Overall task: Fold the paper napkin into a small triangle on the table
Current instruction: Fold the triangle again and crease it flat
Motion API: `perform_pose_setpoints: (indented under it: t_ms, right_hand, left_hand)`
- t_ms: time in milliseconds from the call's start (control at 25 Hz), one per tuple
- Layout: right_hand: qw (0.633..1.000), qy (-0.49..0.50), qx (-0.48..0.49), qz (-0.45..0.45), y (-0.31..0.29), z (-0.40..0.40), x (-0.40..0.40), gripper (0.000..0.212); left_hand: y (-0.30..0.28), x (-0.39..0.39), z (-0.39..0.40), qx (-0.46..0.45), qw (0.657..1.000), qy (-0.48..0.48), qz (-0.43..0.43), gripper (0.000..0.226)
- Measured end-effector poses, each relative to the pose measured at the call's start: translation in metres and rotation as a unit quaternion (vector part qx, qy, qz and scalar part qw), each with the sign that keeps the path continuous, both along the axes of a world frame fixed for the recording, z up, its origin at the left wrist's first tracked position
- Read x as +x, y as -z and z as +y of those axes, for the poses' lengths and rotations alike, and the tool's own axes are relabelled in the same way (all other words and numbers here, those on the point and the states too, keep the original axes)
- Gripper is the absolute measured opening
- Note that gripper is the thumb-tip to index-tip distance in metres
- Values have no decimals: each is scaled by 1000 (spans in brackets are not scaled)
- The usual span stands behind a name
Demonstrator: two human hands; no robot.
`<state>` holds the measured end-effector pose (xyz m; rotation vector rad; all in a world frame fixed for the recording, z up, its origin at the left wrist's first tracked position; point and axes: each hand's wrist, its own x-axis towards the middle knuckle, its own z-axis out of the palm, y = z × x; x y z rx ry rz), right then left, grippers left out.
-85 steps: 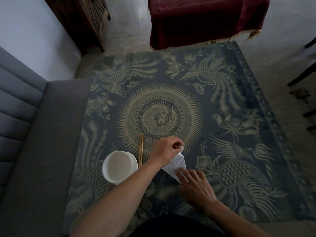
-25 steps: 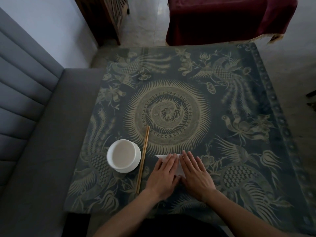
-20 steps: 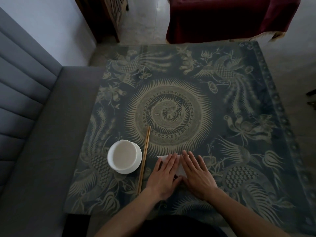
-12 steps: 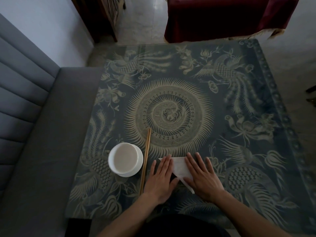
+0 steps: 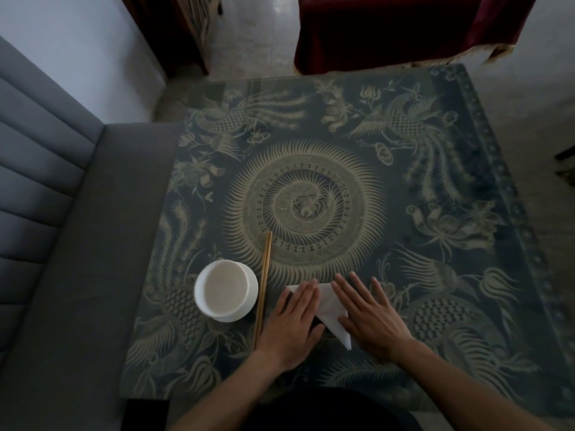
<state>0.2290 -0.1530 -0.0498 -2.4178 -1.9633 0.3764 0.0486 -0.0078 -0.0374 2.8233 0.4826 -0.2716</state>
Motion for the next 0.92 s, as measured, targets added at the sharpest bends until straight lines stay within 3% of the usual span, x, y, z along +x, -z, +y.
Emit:
perform_pose_setpoints:
  t_ms: [160,560,760,920]
  right_hand:
    - [997,-78,-24,-2,5,2,18,65]
    - [995,-87,-42,6,5,2,25,69]
    - [995,-84,-48,6,7,2,23,77]
    - [995,-83,-46,5,6,3,21,77]
  left_hand:
    - [0,18,3,1,990,136,-26,65]
    - [10,2,-13,-23,983,182,17,76]
    - [17,-12,-29,-2,956,292,33,77]
    - [22,-14,-29,25,946,324,23,78]
